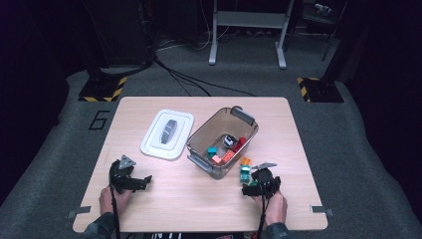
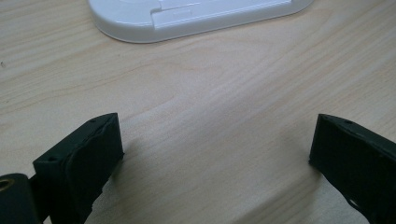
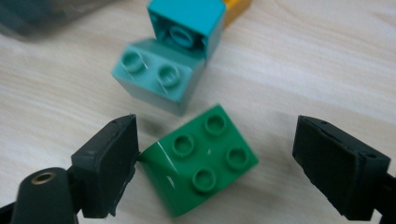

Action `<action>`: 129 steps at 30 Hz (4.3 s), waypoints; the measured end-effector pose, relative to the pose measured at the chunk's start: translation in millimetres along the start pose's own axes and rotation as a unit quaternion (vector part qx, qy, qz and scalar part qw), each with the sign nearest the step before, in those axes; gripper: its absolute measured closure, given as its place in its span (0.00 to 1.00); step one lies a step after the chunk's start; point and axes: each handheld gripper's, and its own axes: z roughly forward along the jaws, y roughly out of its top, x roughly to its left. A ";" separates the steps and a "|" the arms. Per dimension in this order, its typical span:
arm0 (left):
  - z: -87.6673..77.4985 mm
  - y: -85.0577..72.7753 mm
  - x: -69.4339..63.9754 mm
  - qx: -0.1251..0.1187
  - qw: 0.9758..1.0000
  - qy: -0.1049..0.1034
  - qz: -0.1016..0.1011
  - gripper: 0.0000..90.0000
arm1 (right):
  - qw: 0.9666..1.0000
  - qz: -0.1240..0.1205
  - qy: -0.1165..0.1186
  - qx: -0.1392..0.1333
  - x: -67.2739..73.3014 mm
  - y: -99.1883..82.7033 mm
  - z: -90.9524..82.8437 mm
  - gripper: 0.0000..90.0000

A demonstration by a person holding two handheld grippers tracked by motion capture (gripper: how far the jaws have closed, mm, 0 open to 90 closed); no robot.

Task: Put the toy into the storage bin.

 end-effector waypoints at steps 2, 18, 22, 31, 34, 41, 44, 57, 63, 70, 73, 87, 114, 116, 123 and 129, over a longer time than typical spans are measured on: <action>0.0 0.0 0.1 0.000 1.000 0.000 0.000 0.03 | 1.000 0.002 -0.004 0.001 -4.0 -4.5 -1.8 0.16; 0.0 0.1 0.2 0.000 1.000 -0.001 0.001 0.03 | 1.000 0.029 0.005 -0.012 -30.6 -4.1 -14.8 0.35; 0.0 0.0 0.0 0.000 1.000 0.000 0.000 0.03 | 1.000 0.023 0.009 -0.004 -27.6 4.9 -9.6 0.48; 0.0 0.1 0.1 0.000 1.000 0.000 0.000 0.03 | 0.999 0.010 0.023 0.019 -25.9 14.4 -5.3 0.65; 0.1 0.0 0.0 0.000 1.000 0.000 0.000 0.03 | 0.999 0.010 0.030 0.015 -28.5 16.7 -7.3 0.65; 0.1 0.0 0.0 0.000 1.000 -0.001 -0.001 0.03 | 0.999 0.018 0.038 -0.006 -37.6 23.7 -17.0 0.65; 0.0 0.0 0.1 0.000 1.000 0.000 0.000 0.03 | 0.999 0.025 0.042 -0.011 -39.4 27.9 -22.5 0.65; 0.0 0.0 0.1 0.000 1.000 0.000 0.000 0.03 | 0.996 0.025 0.060 -0.056 -47.5 52.6 -41.9 0.65; 0.1 0.1 0.0 0.000 1.000 0.000 0.000 0.03 | 0.995 0.025 0.063 -0.070 -50.1 64.8 -51.0 0.65; 0.1 0.1 0.0 0.000 1.000 0.000 0.000 0.03 | 0.995 0.021 0.060 -0.081 -50.4 76.5 -59.5 0.65; 0.0 0.1 0.0 0.000 1.000 0.000 0.000 0.03 | 0.994 0.023 0.062 -0.085 -50.5 81.3 -63.7 0.65; 0.1 0.1 0.0 0.000 1.000 0.000 0.000 0.03 | 0.992 0.004 0.058 -0.114 -43.7 111.4 -83.1 0.65; 0.0 0.1 0.1 0.000 1.000 0.000 0.000 0.03 | 0.986 -0.053 0.117 -0.108 21.3 154.1 -64.1 0.65; 0.0 0.1 0.1 0.000 1.000 0.000 0.000 0.03 | 0.986 -0.057 0.124 -0.096 26.0 151.4 -59.2 0.65; 0.0 0.1 0.0 0.000 1.000 0.000 0.000 0.03 | 0.985 -0.067 0.139 -0.074 30.7 141.1 -49.7 0.65; 0.0 0.0 0.0 0.000 1.000 0.000 0.000 0.03 | 0.984 -0.073 0.149 -0.062 36.3 136.2 -48.4 0.62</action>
